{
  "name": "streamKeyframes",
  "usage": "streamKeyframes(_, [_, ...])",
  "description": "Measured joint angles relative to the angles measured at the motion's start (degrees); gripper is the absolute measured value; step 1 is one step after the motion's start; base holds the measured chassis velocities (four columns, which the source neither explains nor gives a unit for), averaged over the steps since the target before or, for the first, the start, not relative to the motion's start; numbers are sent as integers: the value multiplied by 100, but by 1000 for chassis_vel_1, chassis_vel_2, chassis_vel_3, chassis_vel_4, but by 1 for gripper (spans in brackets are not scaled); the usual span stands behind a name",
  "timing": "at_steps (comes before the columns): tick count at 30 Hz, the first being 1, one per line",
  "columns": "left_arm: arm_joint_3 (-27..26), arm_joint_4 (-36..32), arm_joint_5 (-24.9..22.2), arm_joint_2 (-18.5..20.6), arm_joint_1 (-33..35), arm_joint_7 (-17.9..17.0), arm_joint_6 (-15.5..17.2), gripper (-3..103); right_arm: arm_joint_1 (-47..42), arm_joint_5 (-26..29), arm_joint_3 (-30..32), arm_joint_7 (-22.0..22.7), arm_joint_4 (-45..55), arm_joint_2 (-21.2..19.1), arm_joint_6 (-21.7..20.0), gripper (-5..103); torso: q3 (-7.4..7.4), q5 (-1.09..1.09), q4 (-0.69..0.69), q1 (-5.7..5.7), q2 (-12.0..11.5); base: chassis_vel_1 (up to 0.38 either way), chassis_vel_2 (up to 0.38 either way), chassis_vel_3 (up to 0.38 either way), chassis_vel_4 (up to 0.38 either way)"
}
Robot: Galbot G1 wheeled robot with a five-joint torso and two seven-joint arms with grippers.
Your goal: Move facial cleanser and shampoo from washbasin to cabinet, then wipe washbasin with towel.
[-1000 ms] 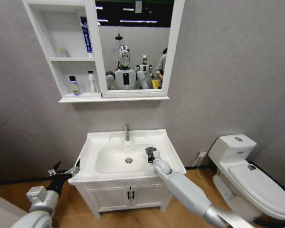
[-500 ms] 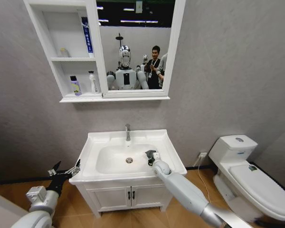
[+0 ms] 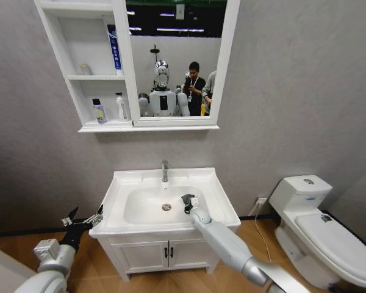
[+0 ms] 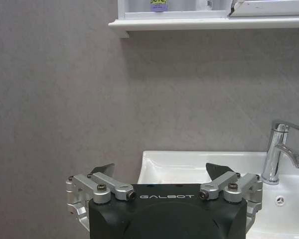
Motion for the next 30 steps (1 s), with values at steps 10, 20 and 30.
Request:
streamKeyframes(10, [0,0,0,0,1,0,0,100,418,1627,-167,359,-346,187,-413,6,1,1,0,-3,0,0,0,0,0])
streamKeyframes(20, [0,0,0,0,0,0,0,100,963,1782,-534,-66,-1089,320,-431,6,1,2,4,-4,0,0,0,0,0])
streamKeyframes(30, [0,0,0,0,0,-1,0,100,1123,1587,-799,-194,-1573,605,-346,6,-2,-2,-2,-3,1,0,0,0,0])
